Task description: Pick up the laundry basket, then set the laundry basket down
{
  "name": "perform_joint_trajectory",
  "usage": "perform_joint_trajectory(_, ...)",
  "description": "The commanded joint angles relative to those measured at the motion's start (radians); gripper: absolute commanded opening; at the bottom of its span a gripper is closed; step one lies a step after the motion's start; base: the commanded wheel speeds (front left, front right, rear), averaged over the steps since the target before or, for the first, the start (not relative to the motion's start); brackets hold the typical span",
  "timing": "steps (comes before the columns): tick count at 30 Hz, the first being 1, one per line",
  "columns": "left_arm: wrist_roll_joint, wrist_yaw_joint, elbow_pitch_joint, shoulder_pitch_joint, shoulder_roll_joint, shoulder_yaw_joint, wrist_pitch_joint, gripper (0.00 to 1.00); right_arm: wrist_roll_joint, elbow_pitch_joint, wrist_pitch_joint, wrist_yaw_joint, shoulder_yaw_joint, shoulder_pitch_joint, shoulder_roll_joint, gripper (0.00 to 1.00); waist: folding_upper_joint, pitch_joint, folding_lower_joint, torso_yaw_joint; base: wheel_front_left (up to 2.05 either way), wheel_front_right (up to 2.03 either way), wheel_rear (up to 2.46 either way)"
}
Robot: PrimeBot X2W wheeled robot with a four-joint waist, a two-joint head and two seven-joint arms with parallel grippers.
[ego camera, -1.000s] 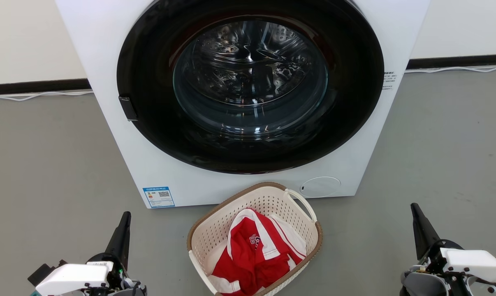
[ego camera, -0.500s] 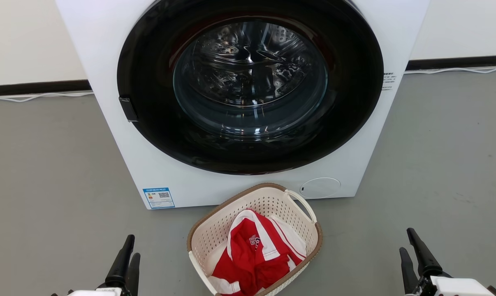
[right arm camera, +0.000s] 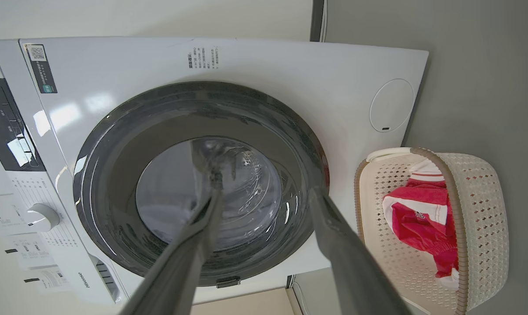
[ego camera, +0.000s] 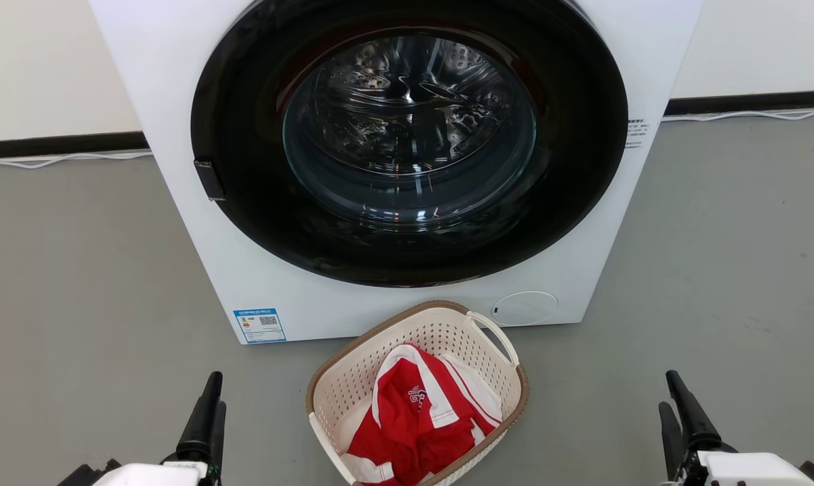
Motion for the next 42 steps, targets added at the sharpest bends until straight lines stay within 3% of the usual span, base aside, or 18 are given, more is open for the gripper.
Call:
perform_joint_trajectory(1,0.029,0.004,-0.041,-0.014,0.006,0.001,-0.011,1.00,-0.025,-0.037,-0.018,0.002,0.004,-0.028,-0.010,1.00,0.0000,0.000,-0.0002,0.000,0.00,0.00,0.00)
perform_joint_trajectory(27,0.502,0.080,-0.144,0.003,0.016,-0.063,-0.084,1.00,-0.403,-0.123,-0.091,0.004,0.058,-0.013,-0.015,1.00,0.0000,-0.001,-0.0002,-0.005,0.00,0.00,0.00)
perform_joint_trajectory(42,0.741,0.149,-0.174,0.021,0.059,-0.126,-0.131,1.00,-0.627,-0.147,-0.138,0.005,0.088,-0.002,-0.018,1.00,0.0000,-0.002,-0.0002,-0.007,0.00,0.00,0.00)
